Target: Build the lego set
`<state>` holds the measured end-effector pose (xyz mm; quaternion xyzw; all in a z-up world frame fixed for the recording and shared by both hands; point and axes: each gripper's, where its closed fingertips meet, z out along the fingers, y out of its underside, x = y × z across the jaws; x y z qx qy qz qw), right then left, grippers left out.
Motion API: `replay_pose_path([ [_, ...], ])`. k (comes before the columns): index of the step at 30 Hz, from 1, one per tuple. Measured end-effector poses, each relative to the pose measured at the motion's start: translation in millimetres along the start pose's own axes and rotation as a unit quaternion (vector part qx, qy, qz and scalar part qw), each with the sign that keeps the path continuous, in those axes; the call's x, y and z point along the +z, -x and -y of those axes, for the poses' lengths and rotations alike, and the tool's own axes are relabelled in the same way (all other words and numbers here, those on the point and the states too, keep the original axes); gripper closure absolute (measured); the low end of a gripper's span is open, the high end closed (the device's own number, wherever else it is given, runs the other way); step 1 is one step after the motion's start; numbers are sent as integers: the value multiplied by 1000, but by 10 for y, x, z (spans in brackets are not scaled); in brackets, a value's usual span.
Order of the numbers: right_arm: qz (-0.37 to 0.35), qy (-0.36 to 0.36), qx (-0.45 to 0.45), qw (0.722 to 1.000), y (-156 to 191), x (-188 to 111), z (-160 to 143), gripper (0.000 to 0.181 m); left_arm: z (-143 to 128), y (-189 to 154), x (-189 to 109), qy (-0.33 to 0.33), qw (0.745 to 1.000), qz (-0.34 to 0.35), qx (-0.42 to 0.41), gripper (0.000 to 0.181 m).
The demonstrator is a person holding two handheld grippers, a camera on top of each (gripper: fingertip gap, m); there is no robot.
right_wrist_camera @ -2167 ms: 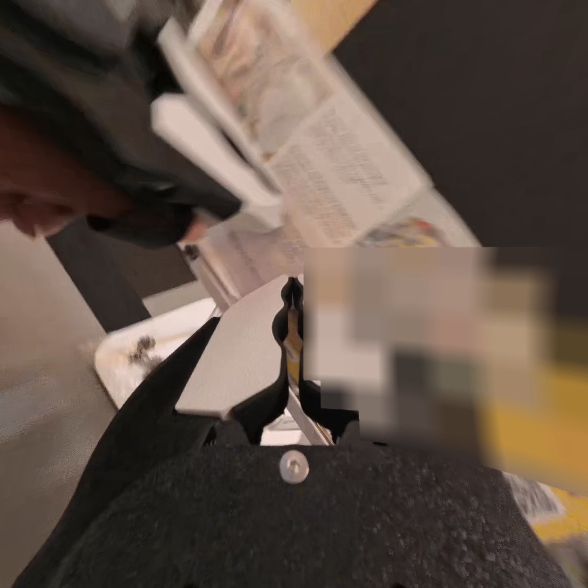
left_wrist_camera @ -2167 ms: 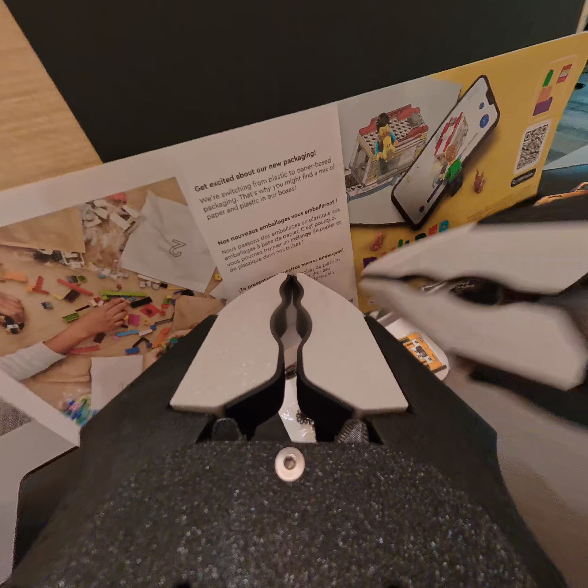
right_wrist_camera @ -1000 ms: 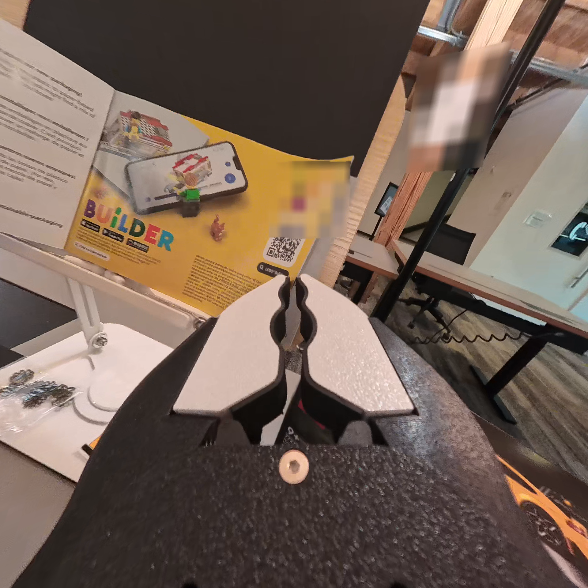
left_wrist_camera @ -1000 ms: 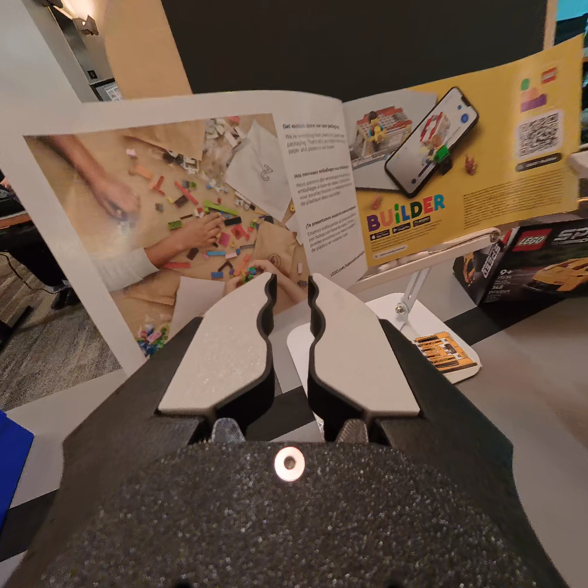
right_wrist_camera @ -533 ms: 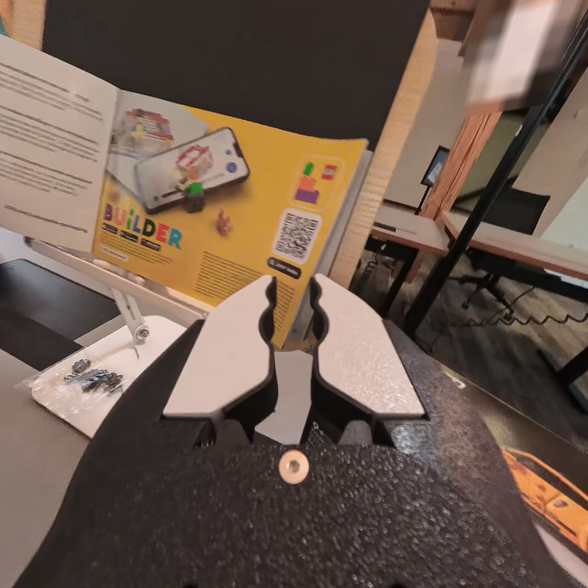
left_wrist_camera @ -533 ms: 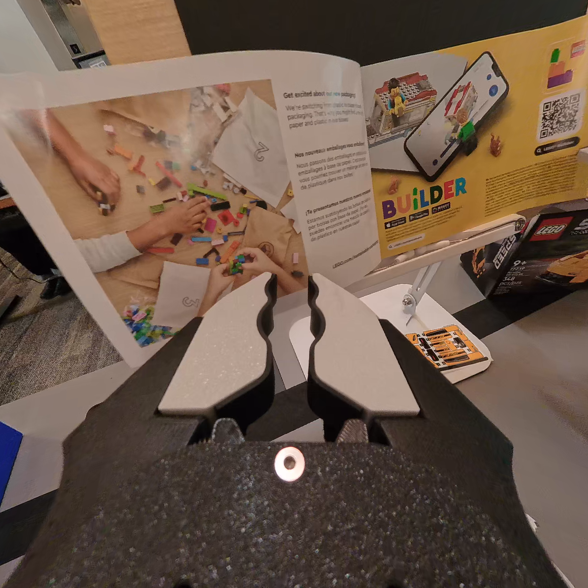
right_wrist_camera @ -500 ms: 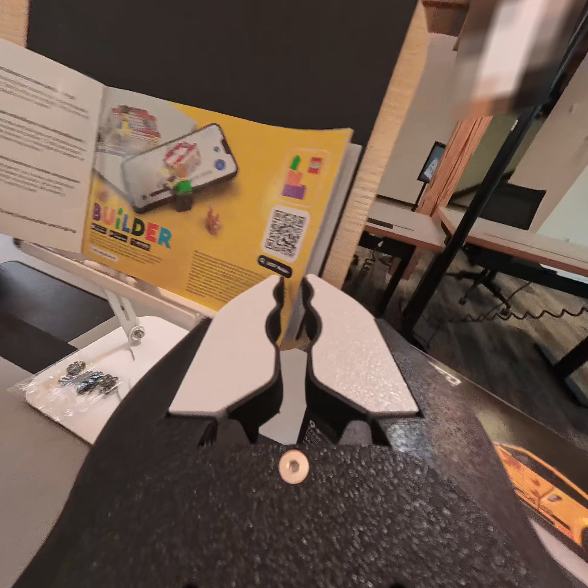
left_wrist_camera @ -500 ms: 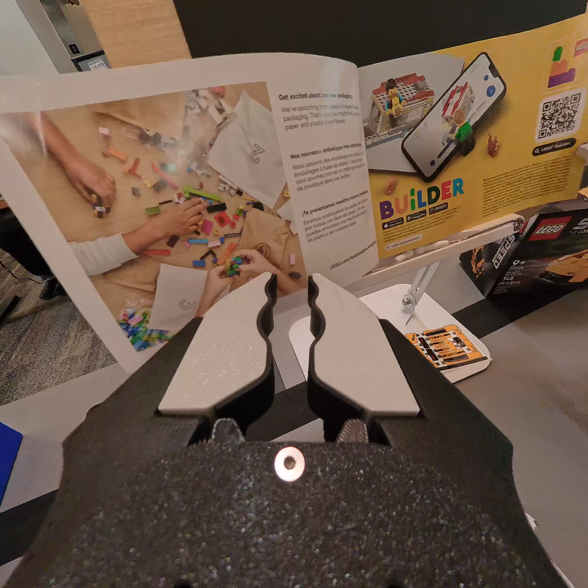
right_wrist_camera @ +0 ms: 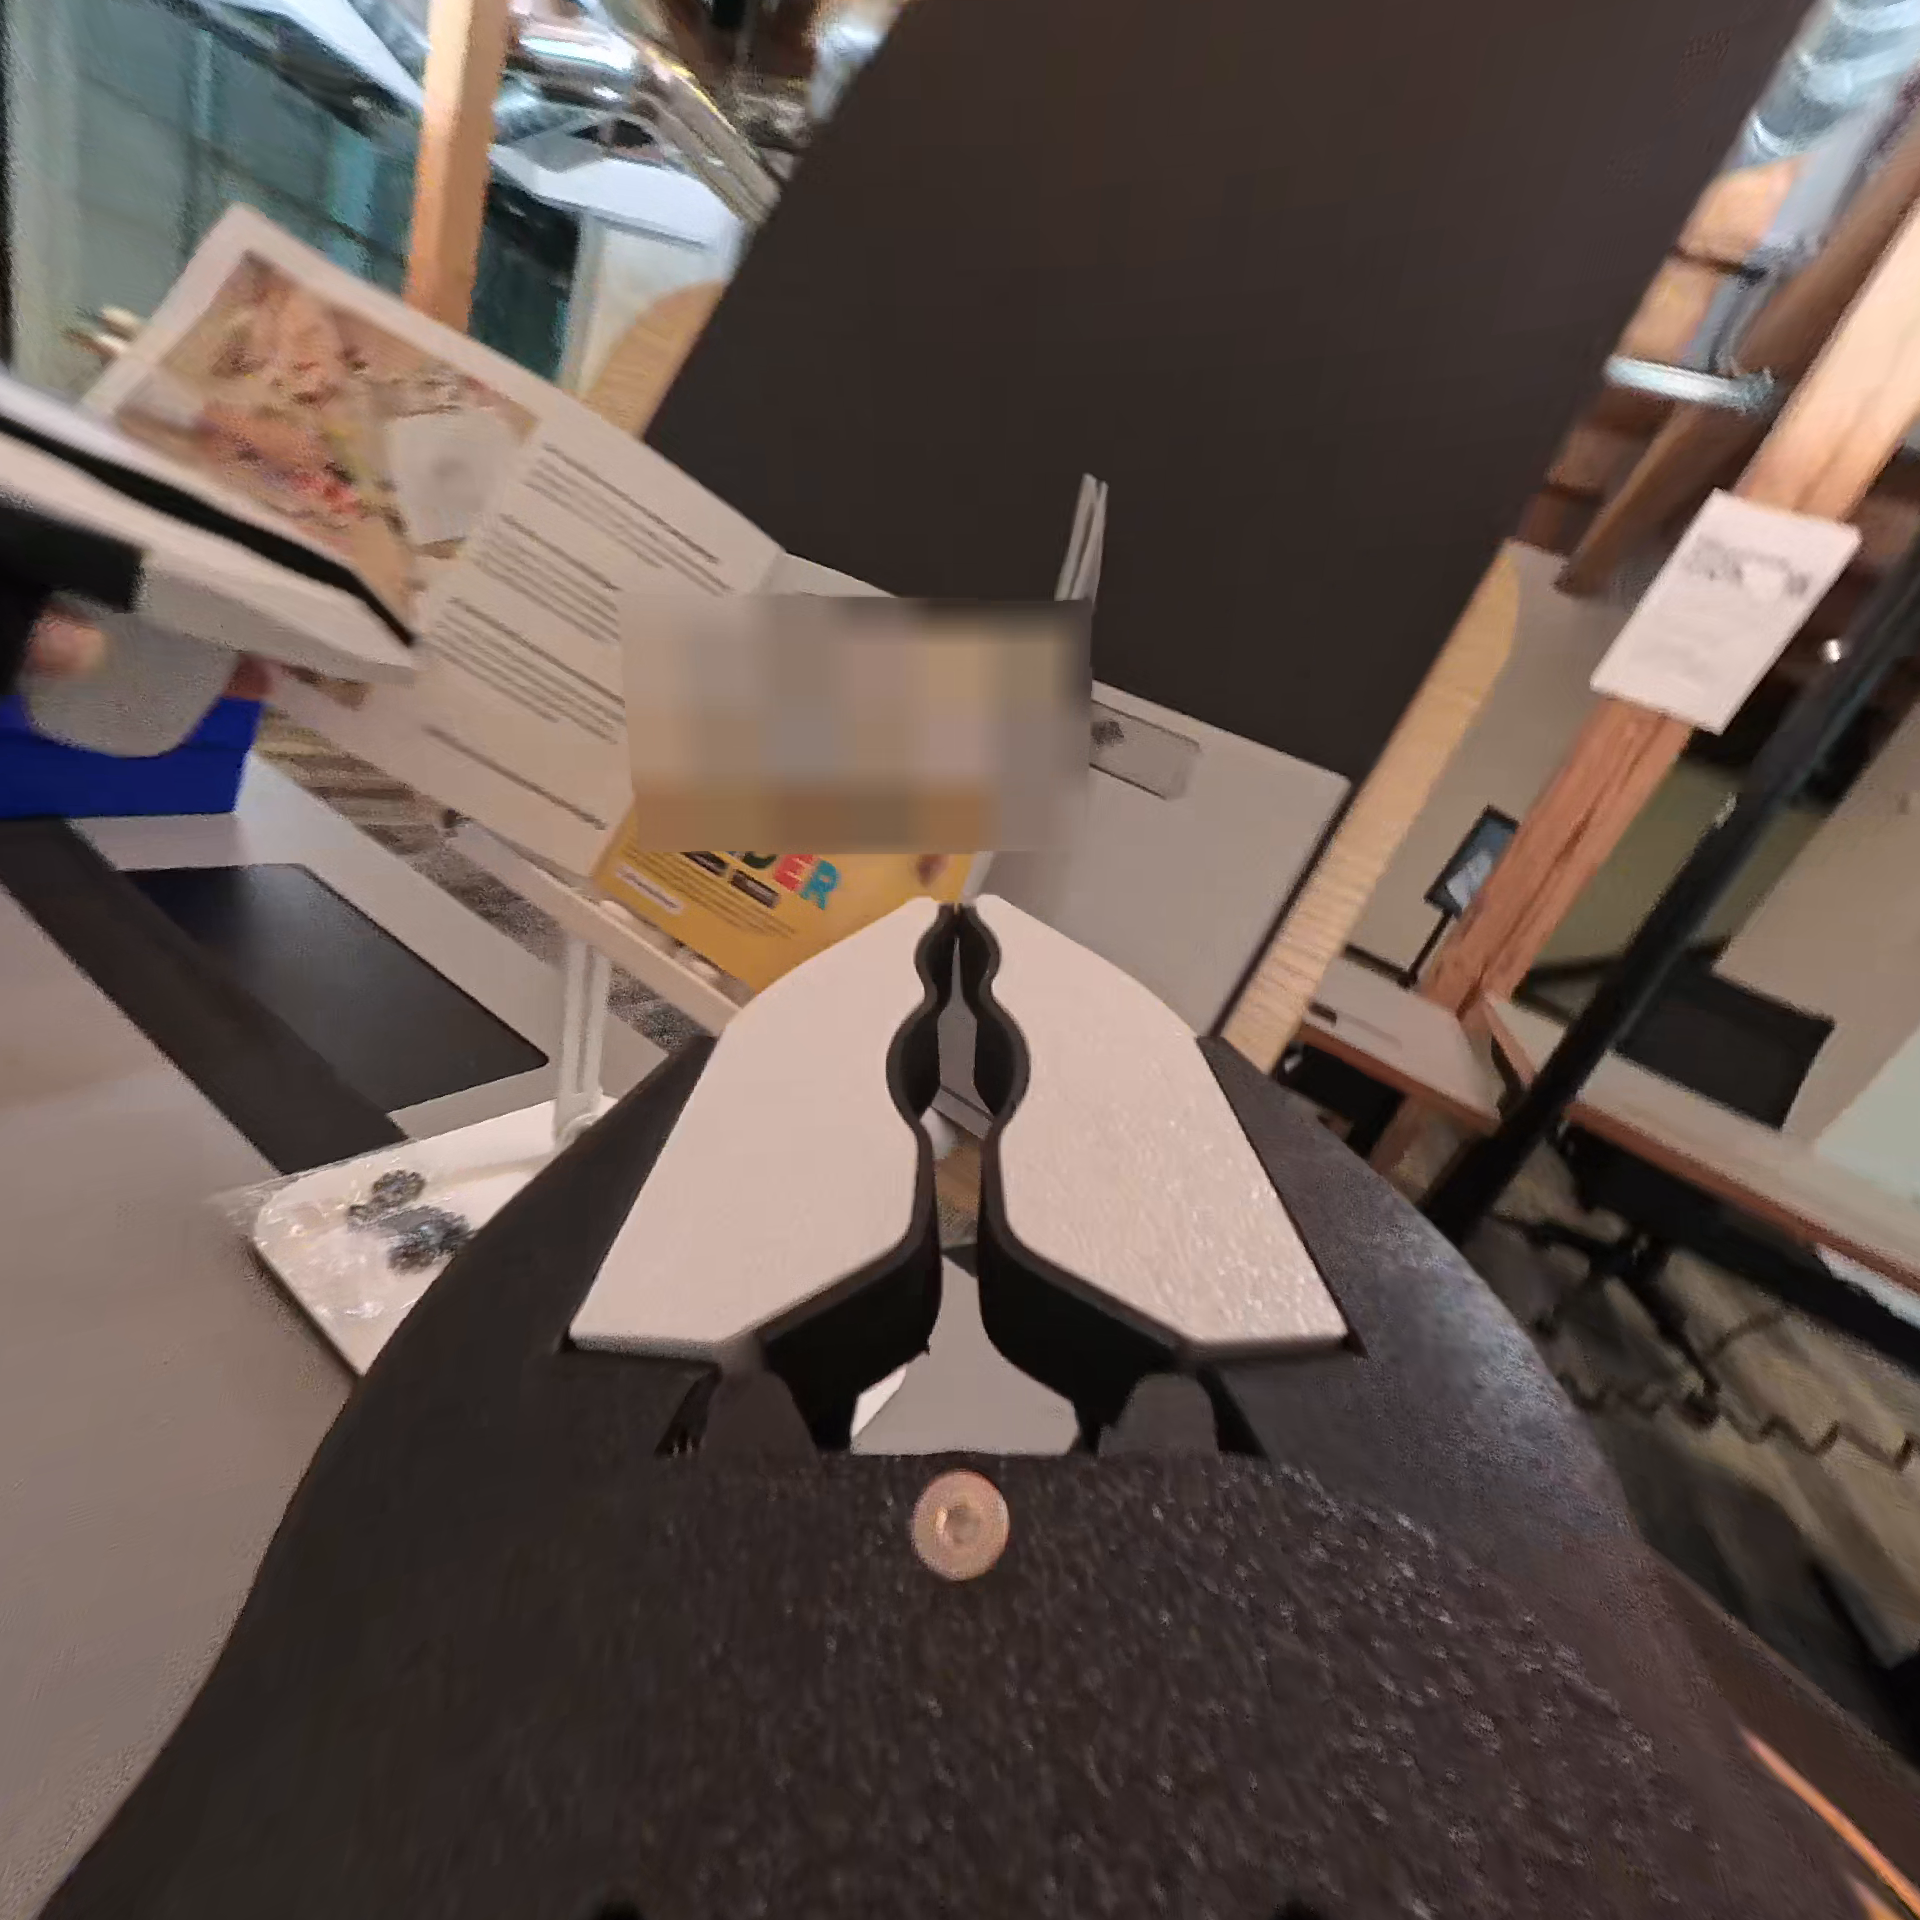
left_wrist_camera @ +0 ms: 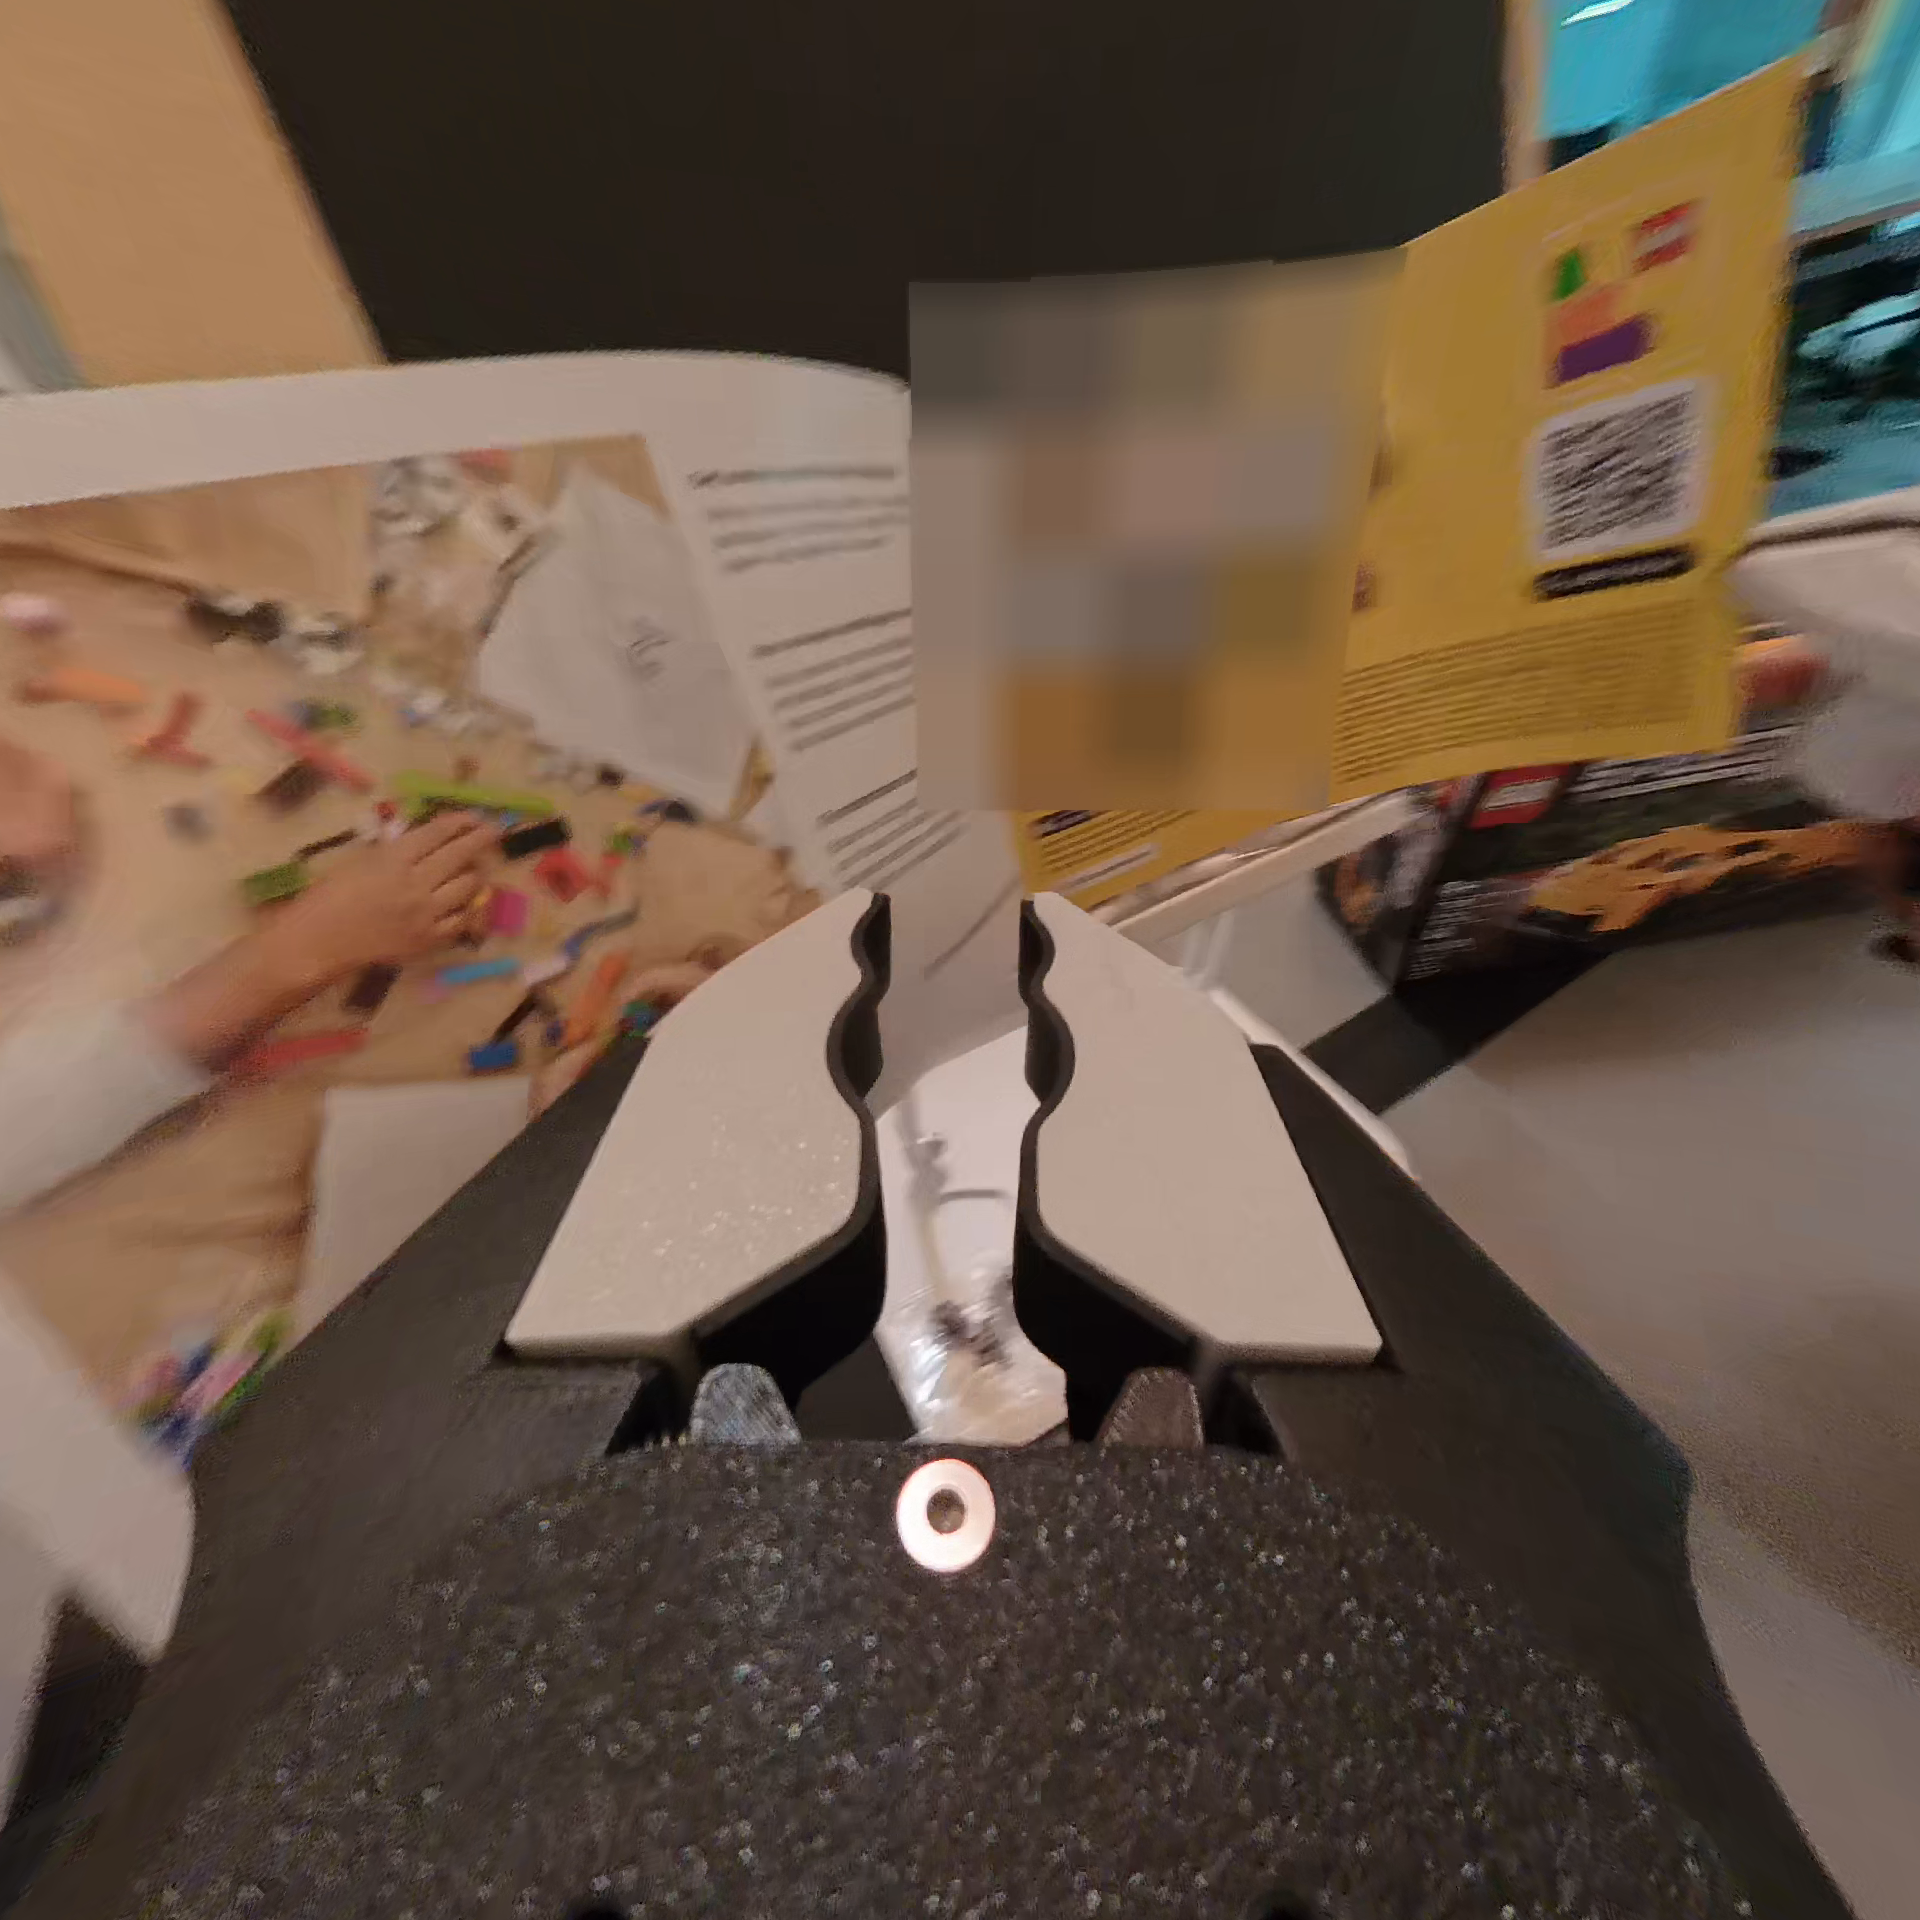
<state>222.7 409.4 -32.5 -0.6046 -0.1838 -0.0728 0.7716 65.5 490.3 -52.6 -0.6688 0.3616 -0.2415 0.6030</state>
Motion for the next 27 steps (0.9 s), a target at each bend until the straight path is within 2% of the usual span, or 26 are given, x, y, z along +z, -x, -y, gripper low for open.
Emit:
replay_pose_path([
  [4, 33, -4, -62, 998, 299, 17, 122, 181, 318, -618, -44, -43, 989, -138, -43, 149],
  [8, 58, -9, -90, 994, 533, 101, 234, 181, 582, -968, -15, -65, 971, -213, -87, 149],
  [11, 65, -19, -92, 993, 607, 130, 307, 181, 650, -976, 112, -64, 970, -212, -98, 154],
  [15, 74, -28, -77, 994, 640, 141, 340, 181, 678, -1059, 234, -47, 955, -256, -142, 159],
  [19, 75, -30, -74, 994, 634, 136, 330, 181, 681, -1129, 238, -43, 945, -285, -152, 173],
  [24, 92, -35, -58, 993, 649, 110, 315, 181, 662, -1153, 205, -49, 940, -300, -156, 174],
  [27, 109, -43, -30, 993, 652, 87, 328, 181, 668, -1164, 172, -53, 927, -331, -171, 174],
])
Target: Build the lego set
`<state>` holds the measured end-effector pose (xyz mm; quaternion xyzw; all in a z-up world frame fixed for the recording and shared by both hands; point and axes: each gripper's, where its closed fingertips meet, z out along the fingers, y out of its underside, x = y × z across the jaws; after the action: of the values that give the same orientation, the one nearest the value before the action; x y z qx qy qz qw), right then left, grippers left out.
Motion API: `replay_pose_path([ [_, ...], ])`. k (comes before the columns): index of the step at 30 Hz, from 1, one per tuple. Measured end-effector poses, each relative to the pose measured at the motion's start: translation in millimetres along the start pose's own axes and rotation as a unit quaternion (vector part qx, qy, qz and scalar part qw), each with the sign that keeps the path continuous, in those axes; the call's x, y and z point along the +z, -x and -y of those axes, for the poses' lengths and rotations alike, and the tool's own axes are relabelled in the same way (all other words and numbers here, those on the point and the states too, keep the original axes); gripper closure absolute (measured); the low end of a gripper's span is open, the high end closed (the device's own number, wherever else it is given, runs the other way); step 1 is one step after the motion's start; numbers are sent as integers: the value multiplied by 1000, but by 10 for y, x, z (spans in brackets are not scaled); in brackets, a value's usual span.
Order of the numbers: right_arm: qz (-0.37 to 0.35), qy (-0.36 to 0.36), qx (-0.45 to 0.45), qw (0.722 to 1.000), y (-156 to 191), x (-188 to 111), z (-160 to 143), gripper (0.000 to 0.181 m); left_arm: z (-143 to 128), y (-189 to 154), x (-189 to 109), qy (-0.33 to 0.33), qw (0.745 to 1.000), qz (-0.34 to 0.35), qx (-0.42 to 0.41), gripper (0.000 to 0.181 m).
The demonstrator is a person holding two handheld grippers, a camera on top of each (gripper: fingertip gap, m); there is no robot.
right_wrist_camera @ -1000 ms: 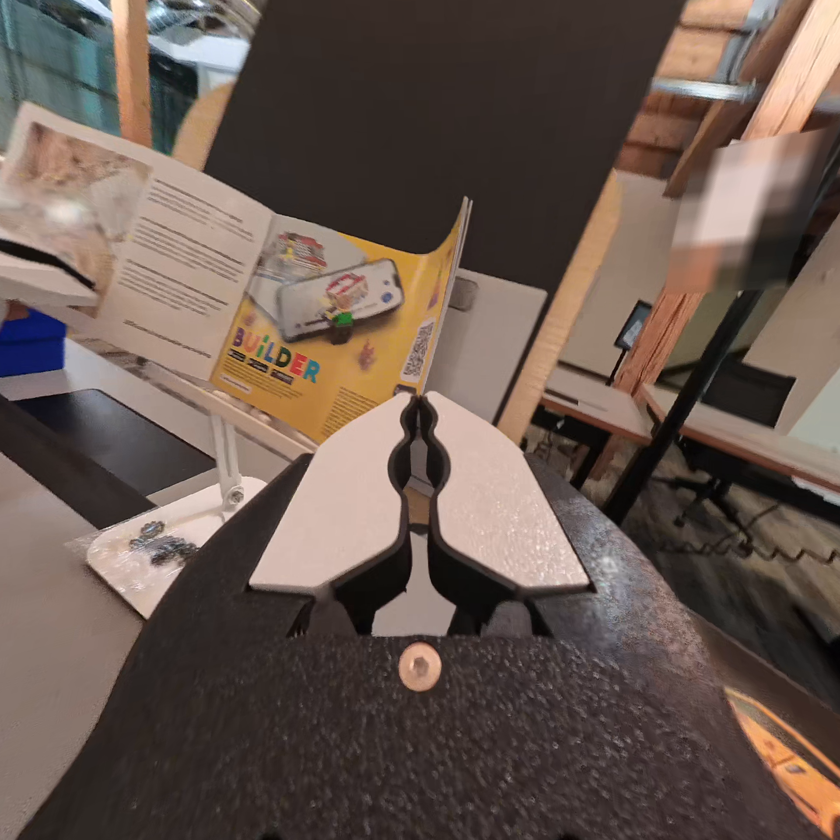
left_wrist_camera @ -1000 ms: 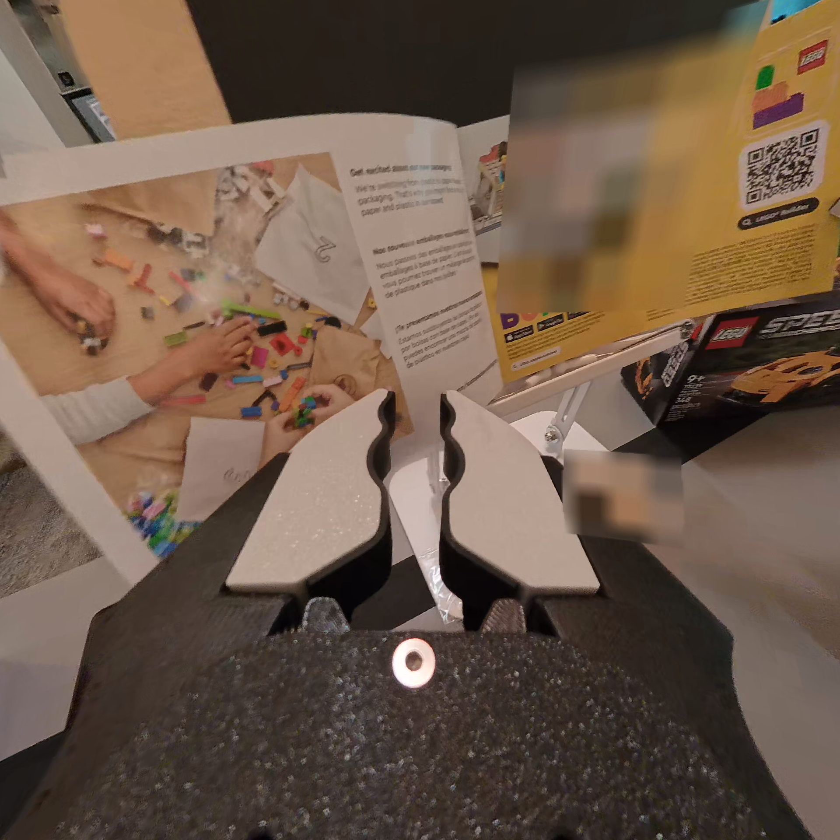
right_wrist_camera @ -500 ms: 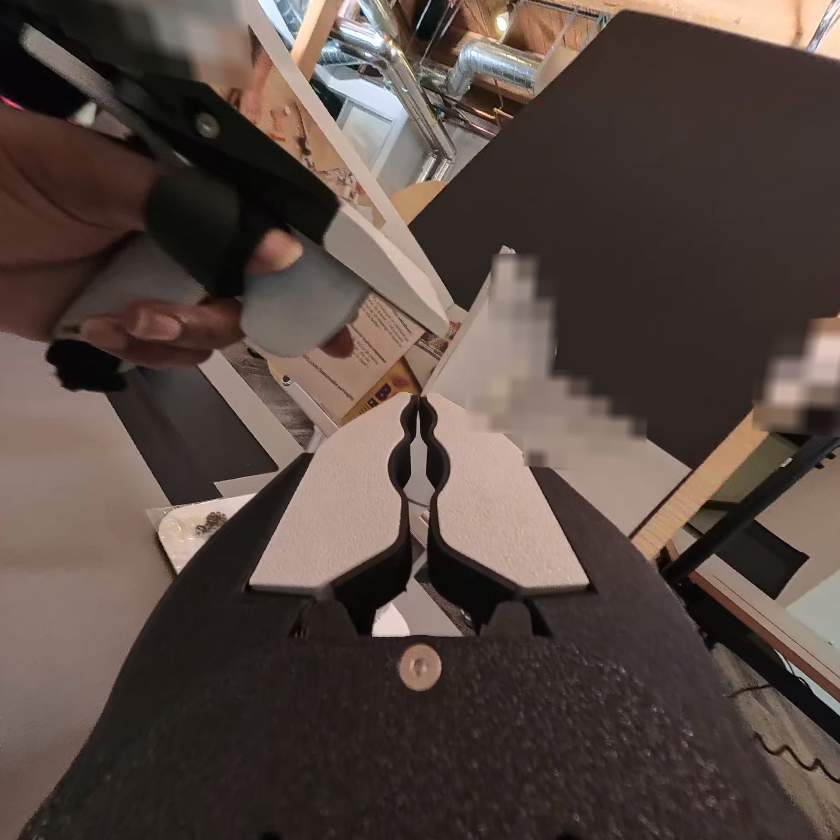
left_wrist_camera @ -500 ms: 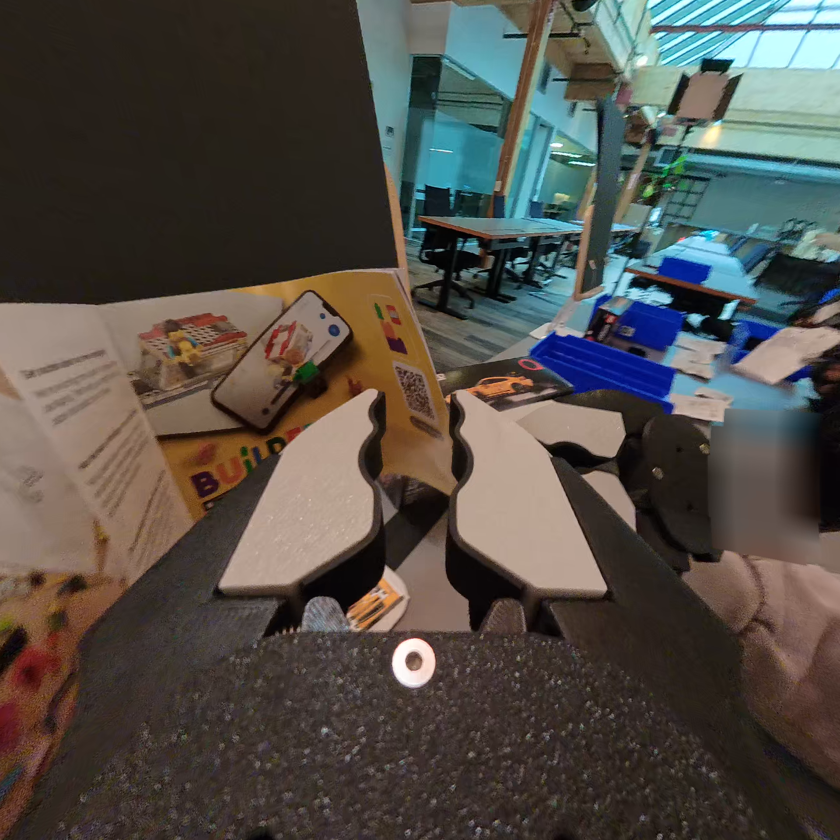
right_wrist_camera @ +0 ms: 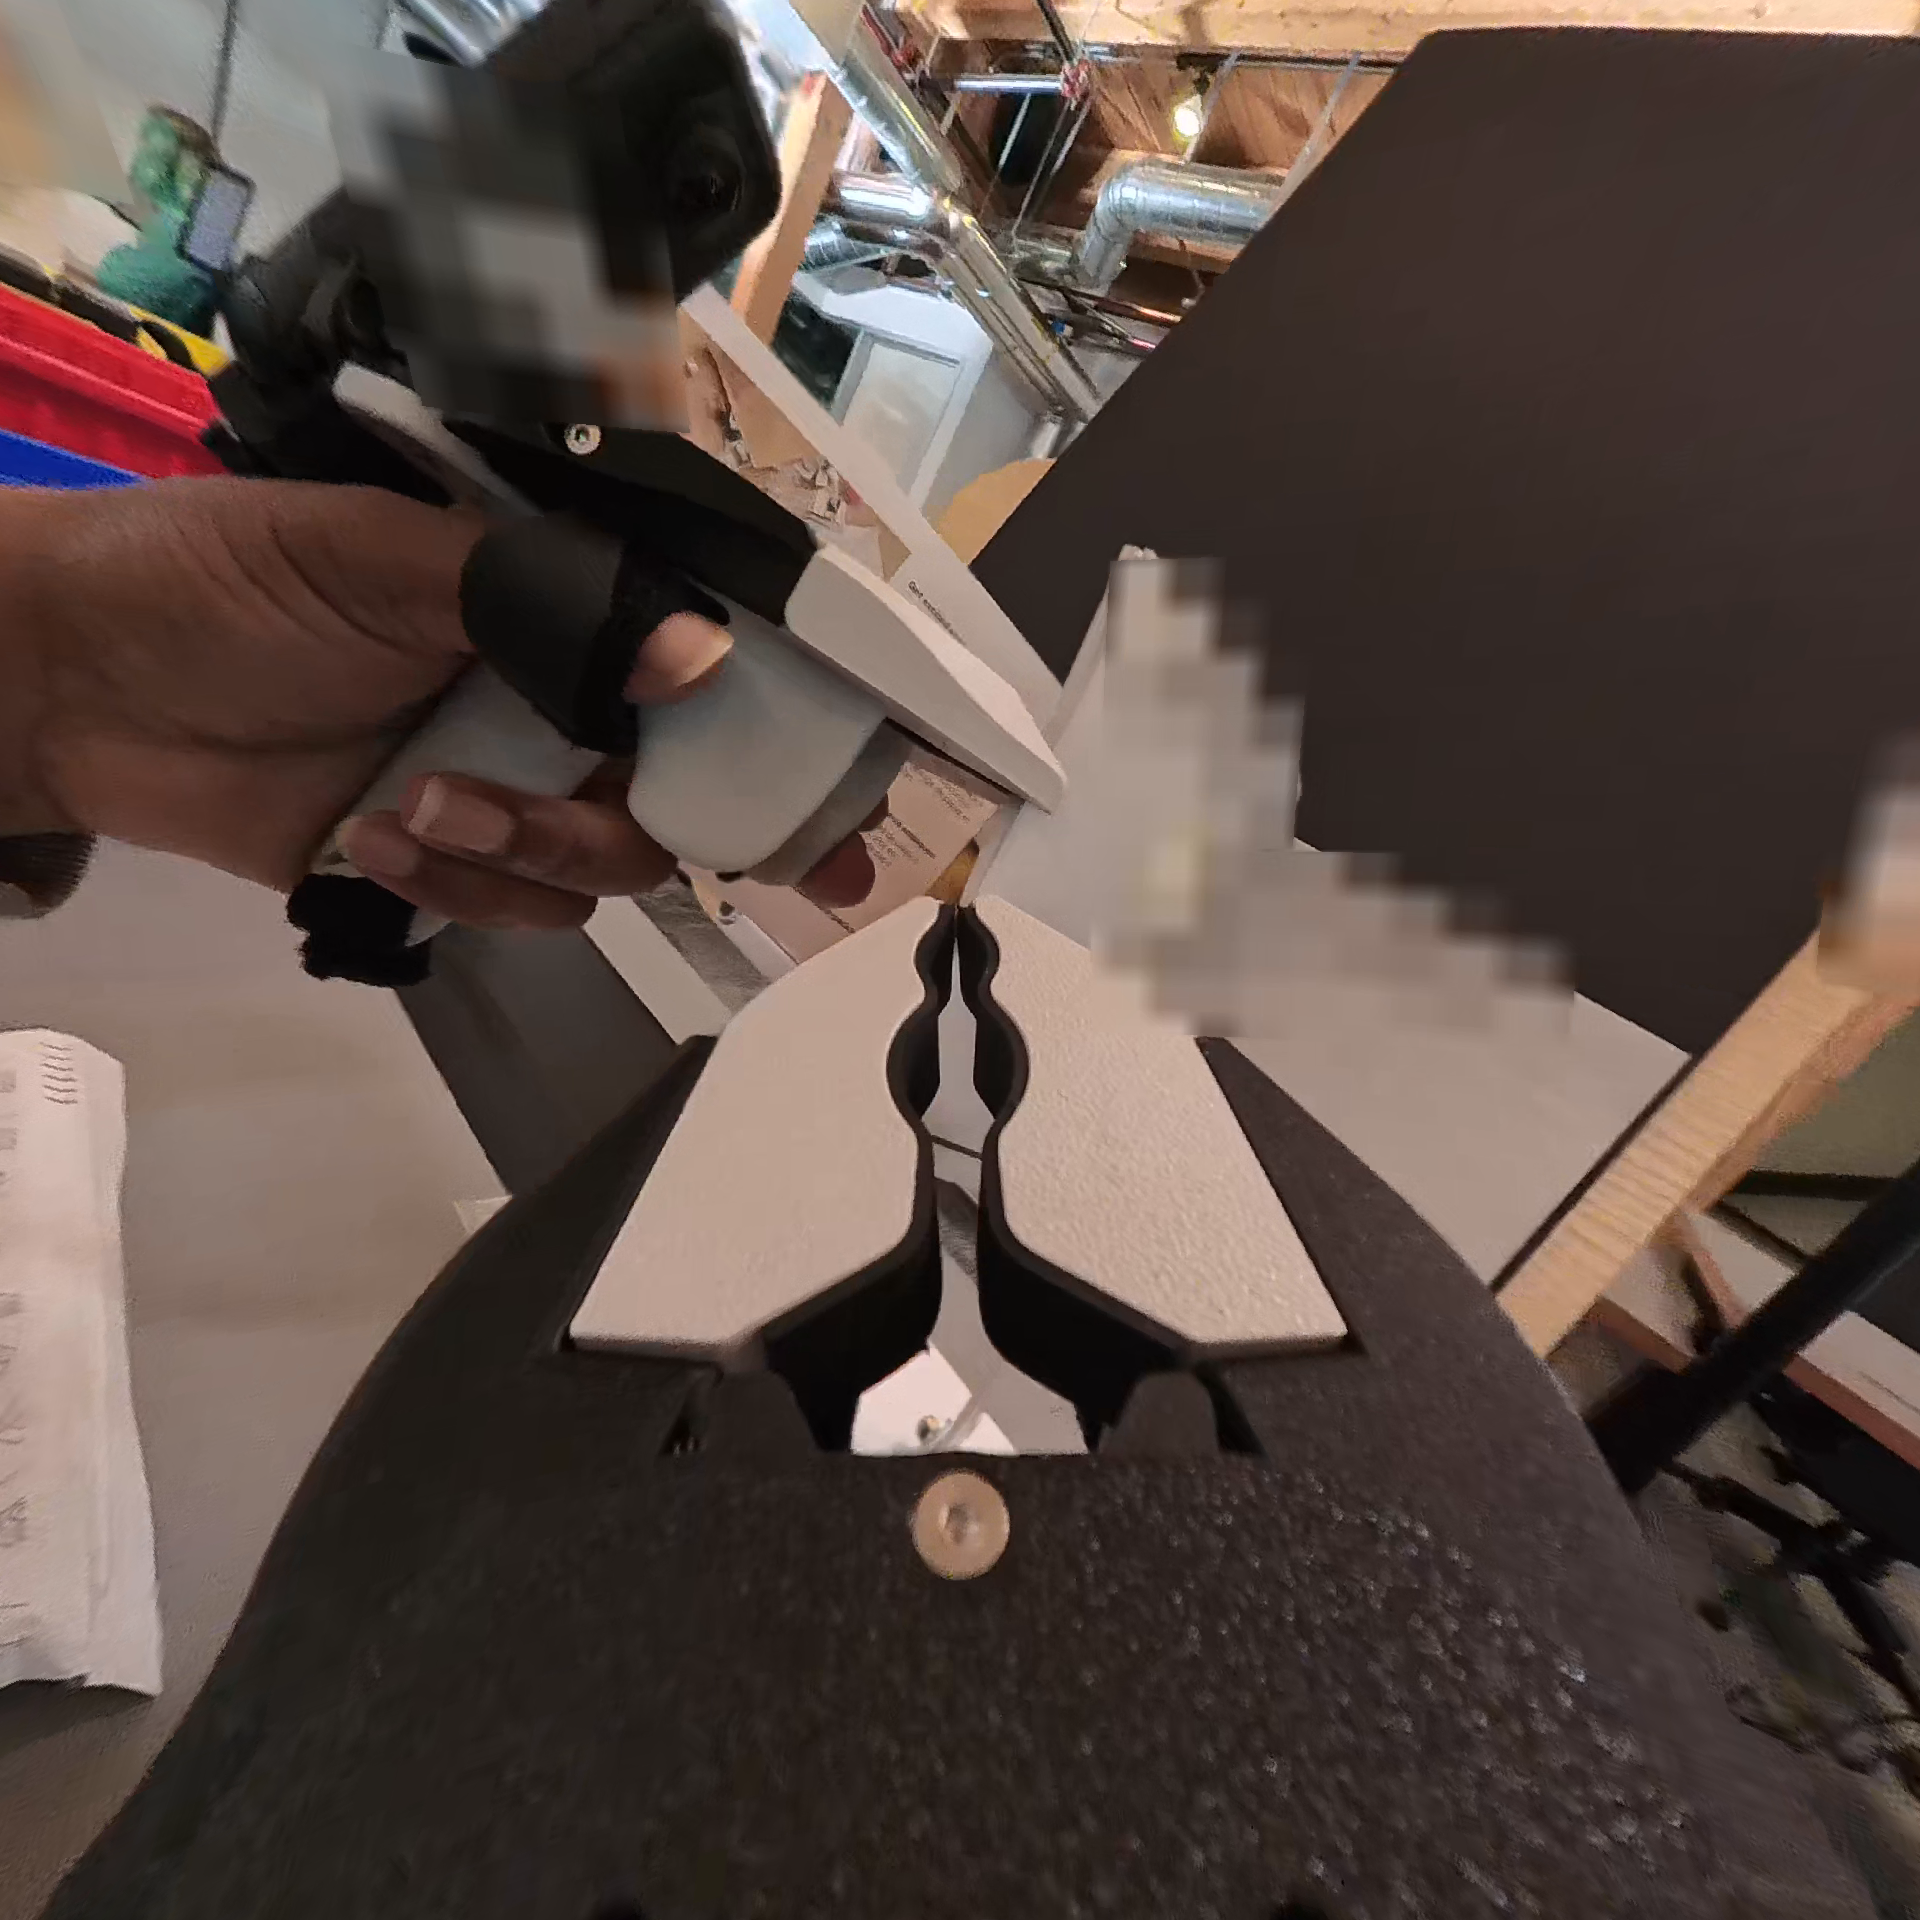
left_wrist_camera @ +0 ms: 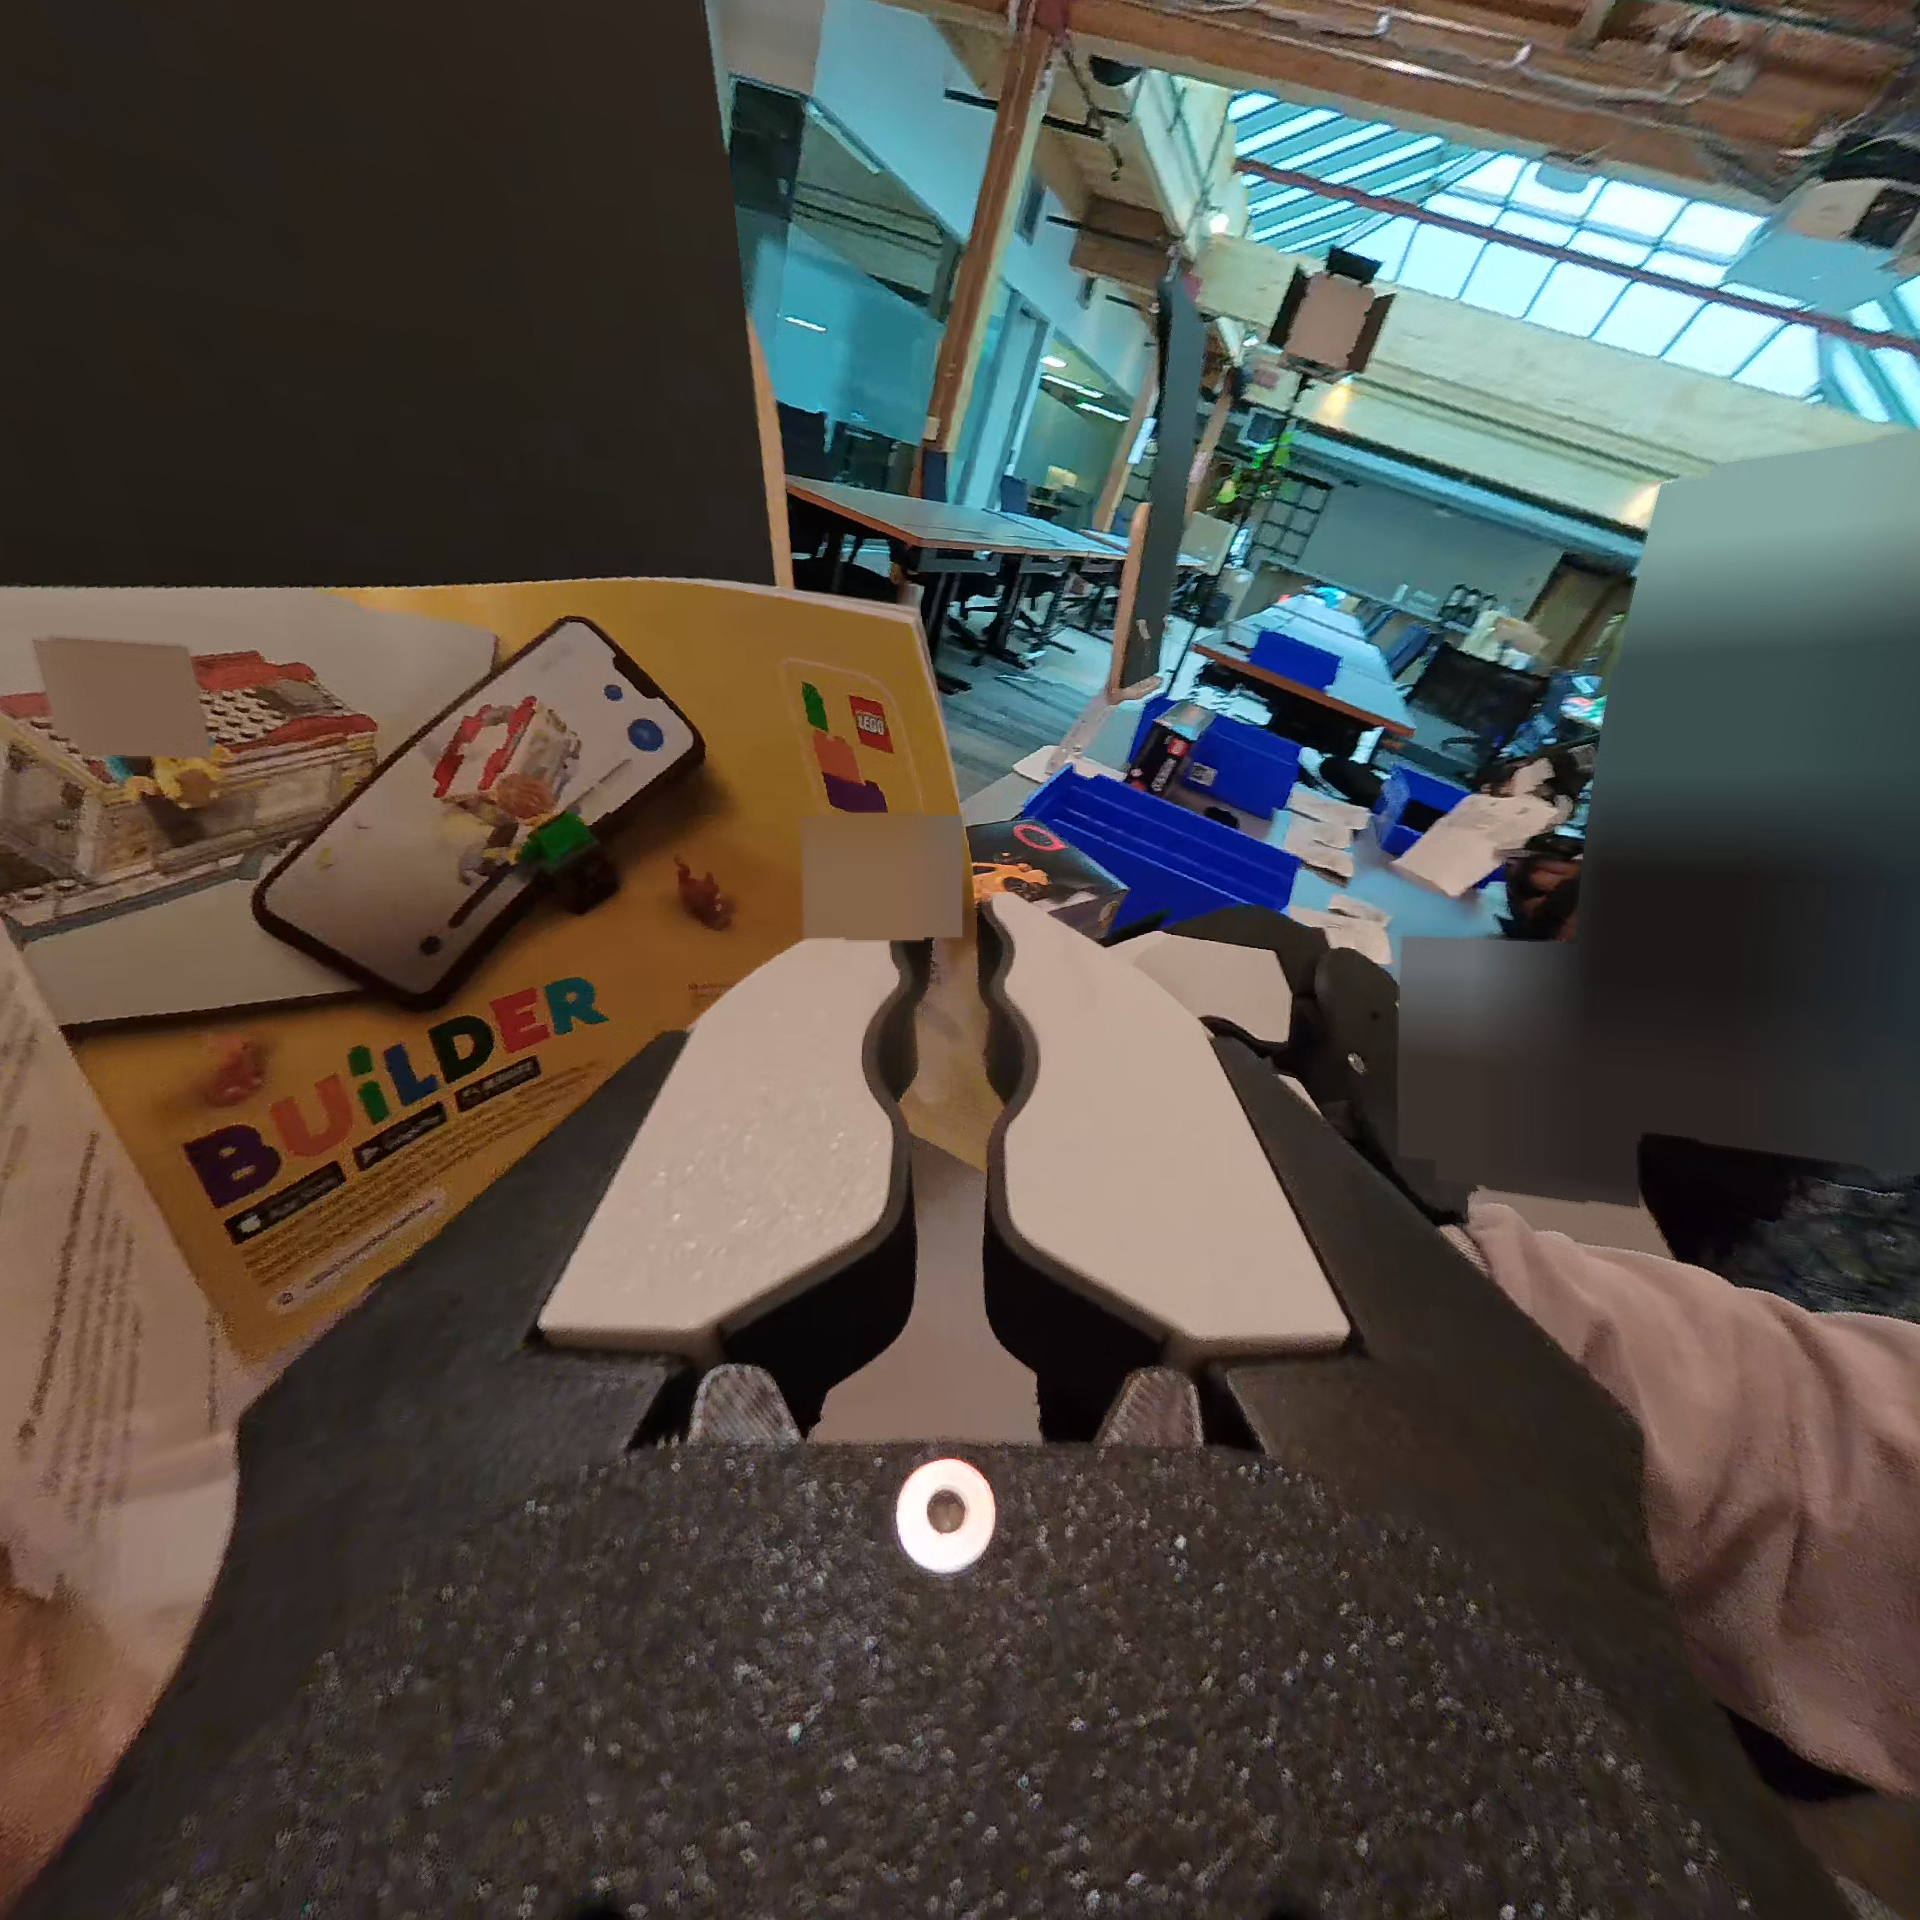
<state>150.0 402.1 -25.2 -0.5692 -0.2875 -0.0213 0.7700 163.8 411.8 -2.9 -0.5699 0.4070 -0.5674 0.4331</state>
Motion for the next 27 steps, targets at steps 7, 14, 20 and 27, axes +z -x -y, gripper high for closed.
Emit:
replay_pose_path([
  [7, 40, -12, 63, 997, -13, -16, -5, 181, -2, -25, 12, -6, 997, -70, -14, 174],
  [14, 69, -19, 111, 991, -66, -58, -20, 181, -20, -82, 3, 6, 994, -113, 5, 179],
  [20, 71, -16, 114, 991, -84, -67, -53, 180, -17, -102, 23, 12, 993, -117, 9, 164],
  [27, 73, -17, 115, 991, -68, -73, -59, 180, -39, -27, 55, 21, 996, -90, 18, 181],
])
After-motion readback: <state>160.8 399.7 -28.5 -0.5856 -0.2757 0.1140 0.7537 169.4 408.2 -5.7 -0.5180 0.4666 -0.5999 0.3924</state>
